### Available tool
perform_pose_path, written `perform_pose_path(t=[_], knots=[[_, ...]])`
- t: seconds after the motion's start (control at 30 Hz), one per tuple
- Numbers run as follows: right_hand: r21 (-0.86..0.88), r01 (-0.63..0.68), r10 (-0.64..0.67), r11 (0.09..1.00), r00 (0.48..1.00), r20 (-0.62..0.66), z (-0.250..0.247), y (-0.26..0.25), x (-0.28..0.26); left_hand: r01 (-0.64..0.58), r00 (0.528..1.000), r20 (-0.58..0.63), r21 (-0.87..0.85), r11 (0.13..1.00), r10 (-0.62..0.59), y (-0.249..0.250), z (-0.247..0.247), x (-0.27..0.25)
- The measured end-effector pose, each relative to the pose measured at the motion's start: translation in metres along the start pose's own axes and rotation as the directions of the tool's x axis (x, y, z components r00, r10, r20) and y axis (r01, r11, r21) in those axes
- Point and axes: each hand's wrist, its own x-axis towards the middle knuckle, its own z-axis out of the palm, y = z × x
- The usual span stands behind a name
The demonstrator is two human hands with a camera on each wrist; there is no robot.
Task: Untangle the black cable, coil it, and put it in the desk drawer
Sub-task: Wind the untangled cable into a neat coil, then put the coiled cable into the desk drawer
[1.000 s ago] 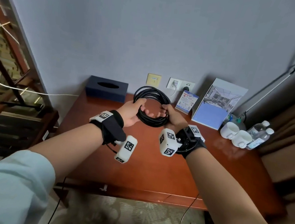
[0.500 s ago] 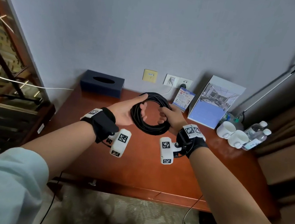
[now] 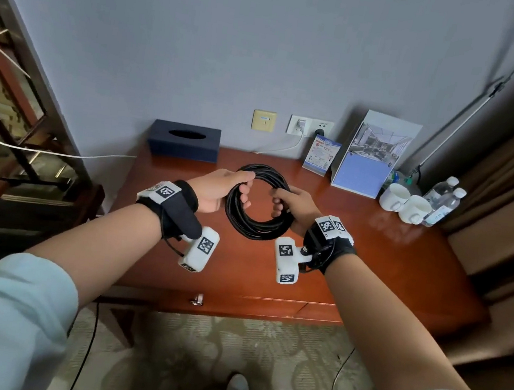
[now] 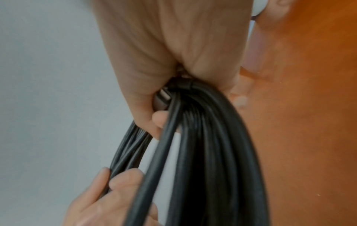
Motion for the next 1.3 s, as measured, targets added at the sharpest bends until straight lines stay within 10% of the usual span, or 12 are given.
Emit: perform_pose_path(t=[0.2,0.53,0.87,1.1,1.3], knots=[[-0.075,-0.043,0.035,0.996,0.994,-0.104,0.018,0.015,-0.013,0.070,0.997,-0.032,0.065,0.995,-0.068,-0.016,-0.013,-0.018],[-0.078,-0.062,0.060,0.995,0.998,-0.031,0.046,0.024,-0.028,-0.075,0.888,-0.410,0.318,0.945,0.209,-0.039,-0.021,-0.017],[-0.210,-0.082,0.069,0.974,0.995,-0.068,0.059,0.048,-0.033,0.099,0.869,-0.494,0.103,0.990,-0.035,-0.060,-0.031,-0.021],[-0.215,-0.136,0.118,0.967,0.989,-0.092,0.053,0.072,-0.031,0.261,0.924,-0.255,-0.119,0.958,-0.283,-0.071,-0.051,-0.030],[-0.141,-0.187,0.167,0.972,0.975,-0.145,0.041,0.106,-0.033,0.355,0.878,-0.241,-0.251,0.901,-0.413,-0.118,-0.083,-0.039]])
